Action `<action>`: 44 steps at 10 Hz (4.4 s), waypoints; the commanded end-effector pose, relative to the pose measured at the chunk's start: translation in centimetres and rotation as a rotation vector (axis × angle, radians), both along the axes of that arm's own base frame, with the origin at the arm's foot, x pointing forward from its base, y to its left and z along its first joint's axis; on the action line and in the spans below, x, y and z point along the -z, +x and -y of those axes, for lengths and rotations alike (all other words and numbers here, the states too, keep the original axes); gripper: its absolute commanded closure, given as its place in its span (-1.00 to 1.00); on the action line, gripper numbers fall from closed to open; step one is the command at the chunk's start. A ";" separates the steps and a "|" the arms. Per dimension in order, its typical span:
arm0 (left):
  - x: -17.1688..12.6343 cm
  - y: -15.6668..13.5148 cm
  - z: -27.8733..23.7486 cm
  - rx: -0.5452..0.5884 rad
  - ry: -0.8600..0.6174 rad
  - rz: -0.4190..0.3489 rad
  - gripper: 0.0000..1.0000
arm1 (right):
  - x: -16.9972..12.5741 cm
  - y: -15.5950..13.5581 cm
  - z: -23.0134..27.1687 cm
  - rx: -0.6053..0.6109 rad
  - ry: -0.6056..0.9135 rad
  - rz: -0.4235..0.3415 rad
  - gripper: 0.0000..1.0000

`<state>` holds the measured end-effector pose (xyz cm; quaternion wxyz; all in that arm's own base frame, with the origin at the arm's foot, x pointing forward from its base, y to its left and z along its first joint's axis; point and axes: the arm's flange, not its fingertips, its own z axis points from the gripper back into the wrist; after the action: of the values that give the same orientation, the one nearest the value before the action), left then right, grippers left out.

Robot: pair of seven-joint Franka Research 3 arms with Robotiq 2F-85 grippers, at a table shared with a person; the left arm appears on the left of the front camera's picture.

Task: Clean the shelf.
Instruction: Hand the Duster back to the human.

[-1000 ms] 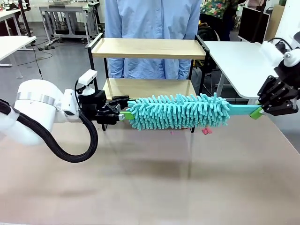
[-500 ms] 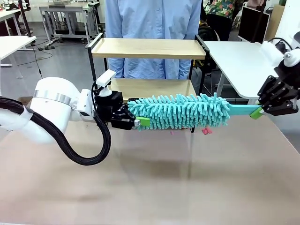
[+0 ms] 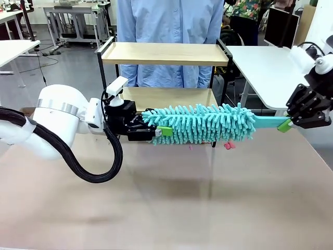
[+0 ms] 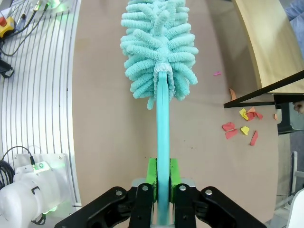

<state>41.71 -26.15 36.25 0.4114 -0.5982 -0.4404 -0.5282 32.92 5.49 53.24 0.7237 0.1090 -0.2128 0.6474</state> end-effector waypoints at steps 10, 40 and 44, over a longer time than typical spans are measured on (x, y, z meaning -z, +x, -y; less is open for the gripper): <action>0.0 0.1 -0.1 0.000 0.001 0.001 1.00 | -1.5 -1.5 1.1 0.021 0.112 0.031 -1.00; -15.5 -5.4 -33.1 -1.502 0.018 -0.037 0.65 | -6.0 -8.2 15.0 0.386 0.647 0.172 -1.00; -6.9 -5.2 -31.6 -1.519 0.121 -0.207 0.65 | -6.0 -8.2 15.0 0.386 0.647 0.172 -1.00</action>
<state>38.74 6.42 45.71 0.7333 -0.1556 -0.6580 -0.0717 24.73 -9.43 59.21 0.7424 0.2366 -0.4810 0.4019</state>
